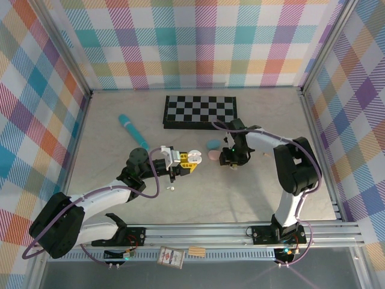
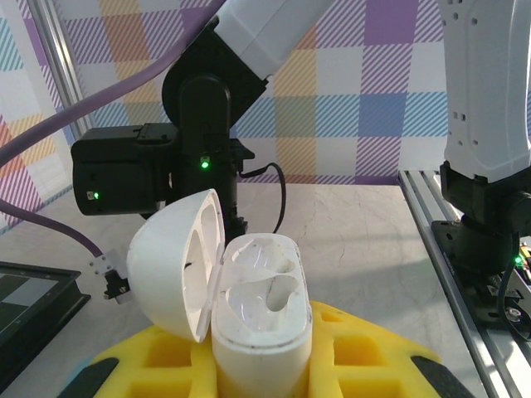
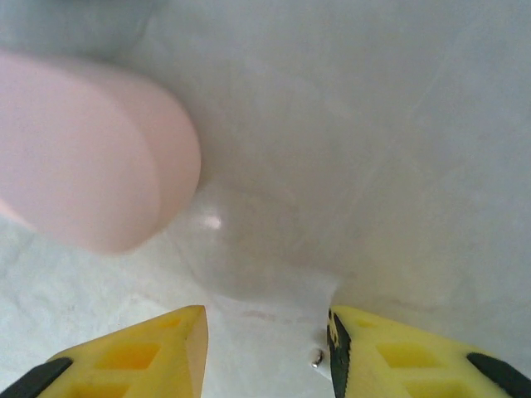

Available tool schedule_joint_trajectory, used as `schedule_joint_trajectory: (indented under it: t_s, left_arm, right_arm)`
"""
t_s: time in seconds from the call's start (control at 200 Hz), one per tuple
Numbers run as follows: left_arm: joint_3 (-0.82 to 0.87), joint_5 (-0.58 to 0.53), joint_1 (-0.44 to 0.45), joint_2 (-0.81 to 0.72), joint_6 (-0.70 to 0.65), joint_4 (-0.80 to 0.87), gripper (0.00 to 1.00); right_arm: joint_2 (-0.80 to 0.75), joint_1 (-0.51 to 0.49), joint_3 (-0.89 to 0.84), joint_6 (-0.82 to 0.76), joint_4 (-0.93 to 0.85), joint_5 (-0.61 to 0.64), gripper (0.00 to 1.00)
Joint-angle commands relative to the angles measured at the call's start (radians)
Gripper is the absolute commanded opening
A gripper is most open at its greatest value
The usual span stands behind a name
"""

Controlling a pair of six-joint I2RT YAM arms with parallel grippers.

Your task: Insert the wireless bluetooth earbuds into the charging case

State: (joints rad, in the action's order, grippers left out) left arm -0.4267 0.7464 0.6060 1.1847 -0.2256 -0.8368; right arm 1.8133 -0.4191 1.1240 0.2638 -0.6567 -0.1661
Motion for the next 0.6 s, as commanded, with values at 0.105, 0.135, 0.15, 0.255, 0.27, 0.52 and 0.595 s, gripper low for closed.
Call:
schedule_joint_trajectory:
  t_s: [0.105, 0.135, 0.15, 0.255, 0.27, 0.52, 0.595]
  left_arm:
    - [0.003, 0.019, -0.008, 0.015, -0.012, -0.026, 0.02]
    - [0.003, 0.018, -0.008, 0.016, -0.010, -0.029, 0.02]
    - [0.003, 0.019, -0.008, 0.015, -0.009, -0.030, 0.02]
    - [0.002, 0.016, -0.008, 0.009, -0.005, -0.029, 0.02]
    - [0.002, 0.015, -0.008, 0.009, -0.006, -0.027, 0.02]
    - [0.000, 0.022, -0.008, 0.011, -0.010, -0.019, 0.02]
    - [0.000, 0.024, -0.008, 0.009, -0.011, -0.018, 0.02]
  right_arm:
    - [-0.148, -0.018, -0.059, -0.022, -0.033, -0.065, 0.43]
    - [-0.185, -0.017, -0.073, 0.002, -0.013, -0.042, 0.44]
    - [-0.204, -0.017, -0.081, 0.019, -0.004, -0.029, 0.45]
    - [-0.331, -0.002, -0.159, 0.225, 0.062, 0.082, 0.53]
    - [-0.344, 0.003, -0.172, 0.255, 0.068, 0.090, 0.54]
    - [-0.432, 0.041, -0.347, 0.597, 0.166, 0.092, 0.54]
    - [-0.407, 0.043, -0.355, 0.627, 0.195, 0.063, 0.49]
